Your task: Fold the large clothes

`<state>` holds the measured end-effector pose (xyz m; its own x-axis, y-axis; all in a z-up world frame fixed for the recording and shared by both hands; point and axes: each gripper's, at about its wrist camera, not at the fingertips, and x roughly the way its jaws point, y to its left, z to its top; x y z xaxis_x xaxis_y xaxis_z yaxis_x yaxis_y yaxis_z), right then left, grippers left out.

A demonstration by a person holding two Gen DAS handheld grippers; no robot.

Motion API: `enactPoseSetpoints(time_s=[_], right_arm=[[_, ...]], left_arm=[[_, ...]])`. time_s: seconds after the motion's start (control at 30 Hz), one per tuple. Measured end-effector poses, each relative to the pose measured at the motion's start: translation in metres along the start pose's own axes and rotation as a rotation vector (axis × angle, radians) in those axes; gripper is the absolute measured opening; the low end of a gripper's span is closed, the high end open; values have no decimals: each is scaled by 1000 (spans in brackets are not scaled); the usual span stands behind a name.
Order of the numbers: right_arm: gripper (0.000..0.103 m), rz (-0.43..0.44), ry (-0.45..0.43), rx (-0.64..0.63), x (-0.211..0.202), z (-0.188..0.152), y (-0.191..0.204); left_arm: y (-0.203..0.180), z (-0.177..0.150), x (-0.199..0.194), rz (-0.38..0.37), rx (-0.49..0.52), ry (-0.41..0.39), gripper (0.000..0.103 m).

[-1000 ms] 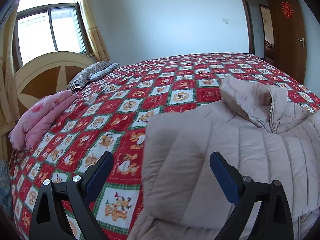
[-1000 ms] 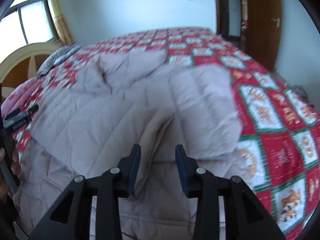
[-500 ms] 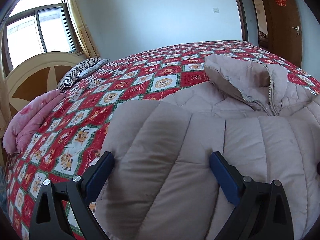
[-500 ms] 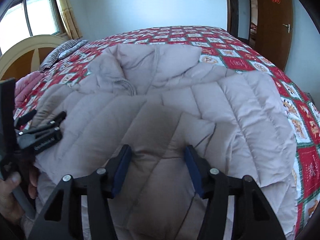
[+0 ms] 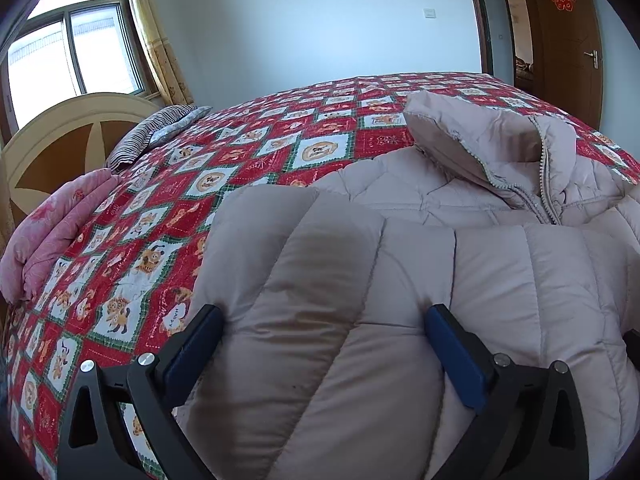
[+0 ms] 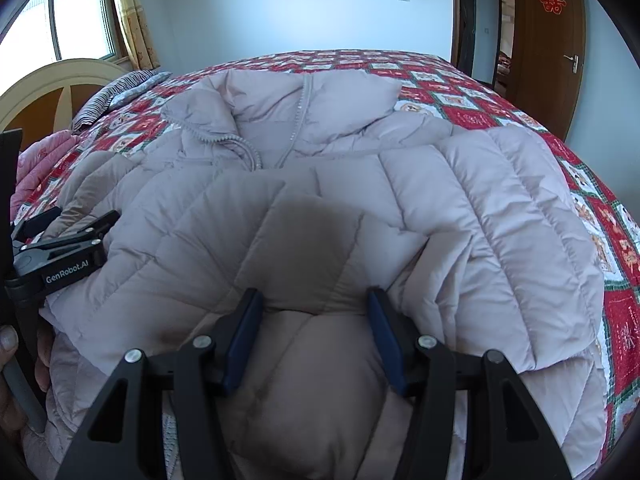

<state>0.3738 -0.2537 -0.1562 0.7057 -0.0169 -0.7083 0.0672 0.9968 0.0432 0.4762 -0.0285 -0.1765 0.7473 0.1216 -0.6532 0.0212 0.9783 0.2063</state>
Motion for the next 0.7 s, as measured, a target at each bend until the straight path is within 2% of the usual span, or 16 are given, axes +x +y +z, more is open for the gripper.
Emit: enactPoseSetpoints(time_s=[0.4, 0.57, 0.63, 0.7], right_arm=[[58, -118, 21, -93, 6, -2, 17], [58, -109, 31, -63, -6, 7, 14], [59, -81, -4, -29, -19, 14, 15], [60, -83, -26, -47, -24, 20, 23]], left_arm=[[-5, -1, 10, 6, 27, 44, 102], [-5, -2, 11, 10, 24, 40, 102], [-5, -2, 11, 9, 23, 38, 102], [-5, -2, 11, 11, 23, 37, 102]])
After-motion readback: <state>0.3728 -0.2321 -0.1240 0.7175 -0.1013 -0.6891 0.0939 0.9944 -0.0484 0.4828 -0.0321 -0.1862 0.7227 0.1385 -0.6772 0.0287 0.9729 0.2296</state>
